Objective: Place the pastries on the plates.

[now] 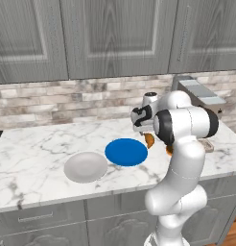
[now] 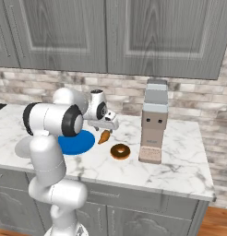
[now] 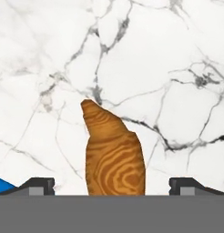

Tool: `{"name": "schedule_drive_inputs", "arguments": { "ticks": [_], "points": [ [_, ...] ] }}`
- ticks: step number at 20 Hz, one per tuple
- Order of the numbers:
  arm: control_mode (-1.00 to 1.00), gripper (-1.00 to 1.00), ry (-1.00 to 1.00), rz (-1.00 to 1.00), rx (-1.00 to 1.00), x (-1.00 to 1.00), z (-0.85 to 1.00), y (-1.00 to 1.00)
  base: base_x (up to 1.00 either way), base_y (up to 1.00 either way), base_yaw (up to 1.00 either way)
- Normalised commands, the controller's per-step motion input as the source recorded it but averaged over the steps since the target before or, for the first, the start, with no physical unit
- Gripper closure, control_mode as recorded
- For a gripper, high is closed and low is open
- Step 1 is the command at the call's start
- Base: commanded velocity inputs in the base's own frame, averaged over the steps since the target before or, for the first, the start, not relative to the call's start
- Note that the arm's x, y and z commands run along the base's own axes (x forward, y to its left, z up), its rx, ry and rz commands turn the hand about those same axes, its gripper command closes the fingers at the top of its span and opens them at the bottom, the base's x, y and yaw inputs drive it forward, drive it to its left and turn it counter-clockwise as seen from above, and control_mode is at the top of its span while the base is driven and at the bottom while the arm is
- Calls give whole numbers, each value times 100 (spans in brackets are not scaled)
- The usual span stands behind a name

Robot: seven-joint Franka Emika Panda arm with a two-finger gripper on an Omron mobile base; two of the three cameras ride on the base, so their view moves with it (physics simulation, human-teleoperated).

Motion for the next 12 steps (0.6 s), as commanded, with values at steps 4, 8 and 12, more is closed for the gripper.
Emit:
{"name": "schedule_drive_inputs", "arguments": {
  "ticks": [4, 8, 12],
  "points": [
    [-100, -100, 1, 0, 0, 0, -13, 0, 0, 0, 0],
    [-100, -100, 1, -2, 0, -1, -19, 0, 0, 0, 0],
    [-100, -100, 4, -3, 0, 0, -22, 0, 0, 0, 0]
  ]
}}
